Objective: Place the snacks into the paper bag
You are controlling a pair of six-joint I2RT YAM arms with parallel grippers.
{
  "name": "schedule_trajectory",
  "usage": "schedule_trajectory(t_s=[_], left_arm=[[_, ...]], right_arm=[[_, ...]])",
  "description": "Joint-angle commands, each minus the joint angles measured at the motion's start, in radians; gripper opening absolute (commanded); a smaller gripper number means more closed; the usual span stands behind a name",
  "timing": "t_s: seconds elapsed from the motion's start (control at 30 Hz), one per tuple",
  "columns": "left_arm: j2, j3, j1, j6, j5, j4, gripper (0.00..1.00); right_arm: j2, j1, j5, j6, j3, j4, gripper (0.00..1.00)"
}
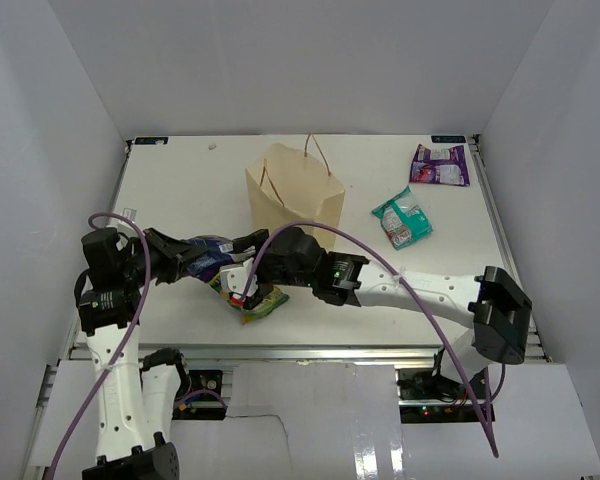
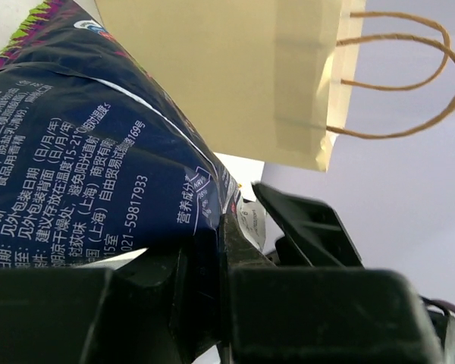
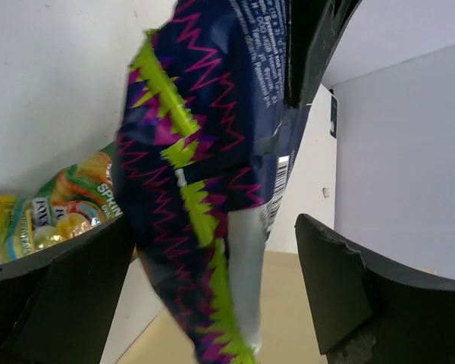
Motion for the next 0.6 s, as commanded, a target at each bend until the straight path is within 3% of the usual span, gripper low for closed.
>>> schedule_trajectory(t_s=[0.0, 0.07, 0.13, 0.23, 0.27, 0.3, 0.4, 0.57], left_arm=[[-0.040, 0.049, -0.004, -0.040, 0.117, 0.062, 0.00], [-0.049, 0.052, -0.003, -0.044, 0.124, 0.063, 0.00], [-0.051, 0.058, -0.004, -0.047, 0.132, 0.062, 0.00], [-0.051, 0.070, -0.004, -0.049, 0.135, 0.063, 0.00], [-0.051, 0.073, -0.004, -0.049, 0.134, 0.063, 0.02], [-0.051, 0.078, -0.004, -0.044, 0.132, 0.062, 0.07], [-0.048, 0.095, -0.003, -0.032, 0.120, 0.062, 0.24], [-0.028, 0.144, -0.004, -0.008, 0.104, 0.063, 0.49]], right_arm=[[0.053, 0.011, 0.102, -0.020, 0.098, 0.067, 0.90], [0.088, 0.013, 0.113, -0.017, 0.124, 0.037, 0.91], [0.099, 0.011, 0.095, -0.011, 0.156, 0.006, 0.99], [0.099, 0.011, -0.003, 0.006, 0.204, -0.098, 0.56], [0.091, 0.013, -0.028, 0.012, 0.216, -0.141, 0.34], [0.084, 0.011, -0.067, 0.016, 0.224, -0.185, 0.26], [0.050, 0.011, -0.135, 0.013, 0.236, -0.236, 0.08], [-0.016, 0.005, -0.219, 0.043, 0.242, -0.296, 0.08]])
